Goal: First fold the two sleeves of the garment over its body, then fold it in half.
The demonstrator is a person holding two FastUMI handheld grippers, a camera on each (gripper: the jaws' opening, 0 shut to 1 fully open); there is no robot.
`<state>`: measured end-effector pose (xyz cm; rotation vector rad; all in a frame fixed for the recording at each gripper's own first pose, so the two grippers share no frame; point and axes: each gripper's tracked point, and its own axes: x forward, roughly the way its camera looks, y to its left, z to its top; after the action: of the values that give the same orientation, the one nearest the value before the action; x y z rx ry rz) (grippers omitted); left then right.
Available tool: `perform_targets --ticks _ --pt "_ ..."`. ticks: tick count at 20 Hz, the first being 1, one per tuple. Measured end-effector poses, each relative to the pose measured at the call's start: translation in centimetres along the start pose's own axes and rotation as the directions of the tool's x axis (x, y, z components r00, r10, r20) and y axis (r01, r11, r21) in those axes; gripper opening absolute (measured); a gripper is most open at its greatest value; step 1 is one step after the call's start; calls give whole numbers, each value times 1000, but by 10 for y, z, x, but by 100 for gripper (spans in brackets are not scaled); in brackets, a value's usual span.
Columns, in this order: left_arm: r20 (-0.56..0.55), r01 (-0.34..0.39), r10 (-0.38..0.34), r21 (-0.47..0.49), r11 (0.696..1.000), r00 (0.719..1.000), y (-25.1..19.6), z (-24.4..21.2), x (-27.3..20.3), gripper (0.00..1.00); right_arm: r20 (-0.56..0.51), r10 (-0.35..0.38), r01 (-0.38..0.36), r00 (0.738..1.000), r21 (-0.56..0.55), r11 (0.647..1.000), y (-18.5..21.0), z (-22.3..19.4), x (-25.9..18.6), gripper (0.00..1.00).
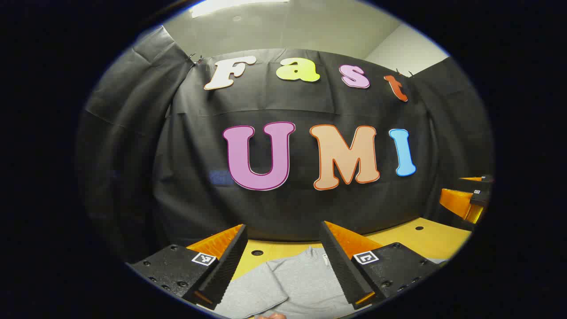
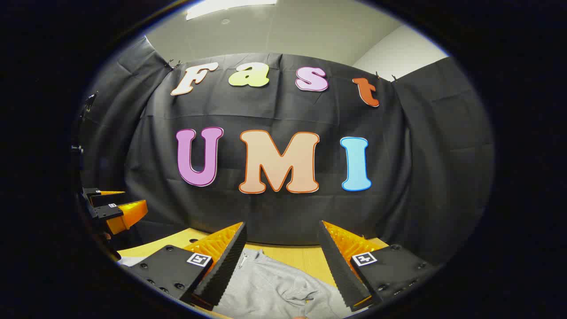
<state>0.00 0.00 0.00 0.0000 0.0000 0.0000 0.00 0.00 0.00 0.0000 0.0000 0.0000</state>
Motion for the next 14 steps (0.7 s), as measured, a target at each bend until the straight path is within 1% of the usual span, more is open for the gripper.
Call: perform_targets --ticks 1,6,7,14 --pt "0 -2 2 0 1000 1000 1 0 1 96 -1 1 -1 1000 1 1000 0 -1 2 96" --pt "3 -24 24 -2 1000 1000 5 0 5 96 -5 12 -12 1000 8 1000 2 -4 11 96" --pt "2 -28 28 -1 1000 1000 7 -1 4 96 -6 14 -14 1000 8 1000 3 -4 12 99" --pt "5 -47 47 2 999 999 13 0 5 96 -2 26 -26 1000 10 1000 9 -6 16 99"
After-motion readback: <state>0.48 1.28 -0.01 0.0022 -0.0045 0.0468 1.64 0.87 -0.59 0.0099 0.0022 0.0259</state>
